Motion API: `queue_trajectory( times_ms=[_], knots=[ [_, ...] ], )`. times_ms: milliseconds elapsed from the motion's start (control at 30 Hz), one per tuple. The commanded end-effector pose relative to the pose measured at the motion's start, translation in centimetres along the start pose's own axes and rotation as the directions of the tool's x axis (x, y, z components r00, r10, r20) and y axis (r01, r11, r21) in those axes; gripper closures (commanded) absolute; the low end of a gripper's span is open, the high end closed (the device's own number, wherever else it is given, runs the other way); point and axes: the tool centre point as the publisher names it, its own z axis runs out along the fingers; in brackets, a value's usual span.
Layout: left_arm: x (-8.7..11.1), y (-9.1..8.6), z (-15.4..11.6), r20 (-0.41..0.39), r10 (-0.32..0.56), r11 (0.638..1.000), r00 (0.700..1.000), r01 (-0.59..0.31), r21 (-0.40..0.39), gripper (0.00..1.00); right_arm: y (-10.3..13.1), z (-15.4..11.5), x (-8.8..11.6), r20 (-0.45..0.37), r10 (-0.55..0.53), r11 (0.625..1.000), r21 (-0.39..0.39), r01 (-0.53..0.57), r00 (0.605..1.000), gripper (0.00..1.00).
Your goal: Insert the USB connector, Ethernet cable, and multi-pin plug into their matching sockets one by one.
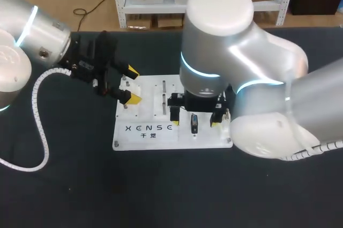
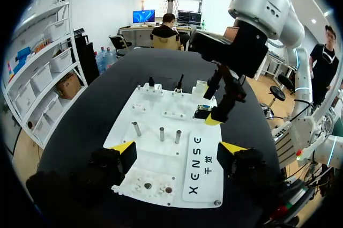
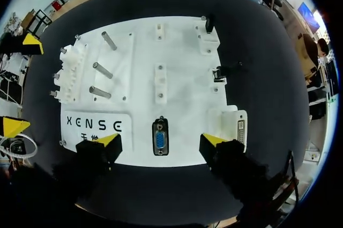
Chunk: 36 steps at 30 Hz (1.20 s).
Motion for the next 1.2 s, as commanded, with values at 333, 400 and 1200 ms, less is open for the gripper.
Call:
queue_trajectory(
  times_ms=[333, 400, 1200],
  knots=[
    [0.0, 0.1, 0.0, -0.002, 0.000, 1.000, 1.000, 0.000, 0.003, 0.00, 0.4, 1.4, -1.1, -0.032, 0.005, 1.000, 0.005, -0.005, 0.999, 0.56],
    [0.0, 0.1, 0.0, -0.002, 0.000, 1.000, 1.000, 0.000, 0.003, 0.00, 0.4, 1.5, -1.1, -0.035, 0.003, 1.000, 0.005, -0.002, 0.999, 0.62],
    [0.0, 0.1, 0.0, -0.002, 0.000, 1.000, 1.000, 0.000, 0.003, 0.00, -3.1, -4.0, -2.3, 0.072, -0.007, 0.999, -0.047, 0.011, 0.997, 1.00]
  ],
)
